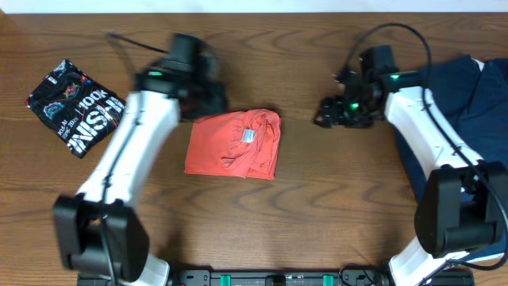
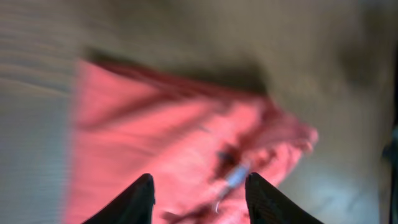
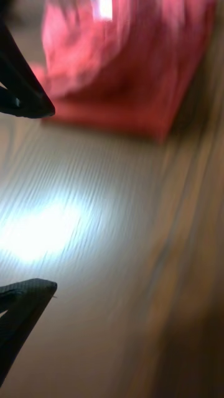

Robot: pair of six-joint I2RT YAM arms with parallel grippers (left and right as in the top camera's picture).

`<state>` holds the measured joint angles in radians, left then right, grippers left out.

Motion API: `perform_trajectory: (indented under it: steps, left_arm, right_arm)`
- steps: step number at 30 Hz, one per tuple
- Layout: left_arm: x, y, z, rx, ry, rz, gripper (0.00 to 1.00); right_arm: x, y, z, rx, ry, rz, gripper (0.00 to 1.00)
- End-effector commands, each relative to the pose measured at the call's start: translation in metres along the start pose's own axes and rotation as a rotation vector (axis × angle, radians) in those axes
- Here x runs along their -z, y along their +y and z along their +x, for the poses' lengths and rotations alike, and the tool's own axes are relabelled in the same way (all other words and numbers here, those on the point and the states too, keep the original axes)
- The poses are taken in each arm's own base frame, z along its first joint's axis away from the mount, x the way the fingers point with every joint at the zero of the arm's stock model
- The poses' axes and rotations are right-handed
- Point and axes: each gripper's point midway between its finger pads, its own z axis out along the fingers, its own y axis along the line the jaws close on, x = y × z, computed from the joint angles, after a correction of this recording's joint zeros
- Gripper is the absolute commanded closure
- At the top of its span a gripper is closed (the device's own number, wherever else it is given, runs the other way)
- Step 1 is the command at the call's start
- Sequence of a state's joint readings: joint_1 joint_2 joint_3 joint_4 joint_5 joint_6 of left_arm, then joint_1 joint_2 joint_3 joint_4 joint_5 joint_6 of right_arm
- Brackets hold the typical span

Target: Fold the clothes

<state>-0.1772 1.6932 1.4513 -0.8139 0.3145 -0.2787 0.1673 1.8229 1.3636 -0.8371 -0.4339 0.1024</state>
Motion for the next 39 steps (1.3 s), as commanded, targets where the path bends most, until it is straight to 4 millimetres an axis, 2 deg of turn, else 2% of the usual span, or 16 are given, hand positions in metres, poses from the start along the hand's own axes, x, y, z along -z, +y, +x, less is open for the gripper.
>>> perform_trajectory:
  steps: [1,5,7,11,15,20,26,28,30,32,35,36,39]
  left_arm:
    - [0.025,0.036,-0.029,0.073,-0.093,-0.019,0.47]
    - [0.018,0.072,-0.036,0.154,-0.088,-0.055,0.47]
    - [0.008,0.083,-0.035,0.176,-0.063,-0.067,0.47]
    - [-0.018,0.090,-0.027,0.194,0.007,-0.072,0.47]
    - [-0.047,0.090,-0.018,0.192,0.071,-0.076,0.47]
    - [-0.079,0.086,-0.006,0.166,0.136,-0.080,0.47]
    - [-0.109,0.083,0.013,0.154,0.216,-0.092,0.47]
    - [-0.115,0.083,0.019,0.153,0.240,-0.099,0.46]
    - [-0.117,0.083,0.026,0.156,0.267,-0.106,0.46]
    - [-0.117,0.085,0.034,0.162,0.294,-0.114,0.46]
    - [-0.116,0.089,0.045,0.172,0.329,-0.135,0.47]
    - [-0.116,0.091,0.048,0.175,0.340,-0.140,0.46]
    - [-0.116,0.094,0.059,0.184,0.372,-0.152,0.47]
  right_arm:
    - [0.005,0.082,-0.001,0.189,-0.021,-0.267,0.21]
    - [-0.009,0.129,0.012,0.314,-0.008,-0.318,0.25]
    - [-0.015,0.152,0.020,0.379,-0.004,-0.343,0.25]
    - [-0.026,0.187,0.035,0.471,0.006,-0.383,0.25]
    - [-0.044,0.203,0.051,0.508,0.047,-0.377,0.24]
    - [-0.069,0.203,0.068,0.515,0.113,-0.354,0.23]
    - [-0.098,0.184,0.077,0.476,0.184,-0.312,0.23]
    - [-0.108,0.168,0.078,0.440,0.202,-0.233,0.25]
    - [-0.115,0.135,0.075,0.377,0.209,-0.059,0.32]
    - [-0.110,0.090,0.068,0.258,0.191,0.185,0.39]
    - [-0.091,0.043,0.062,0.093,0.153,0.426,0.40]
    - [-0.086,0.035,0.061,0.068,0.148,0.460,0.40]
    - [-0.075,0.026,0.054,0.042,0.126,0.473,0.38]
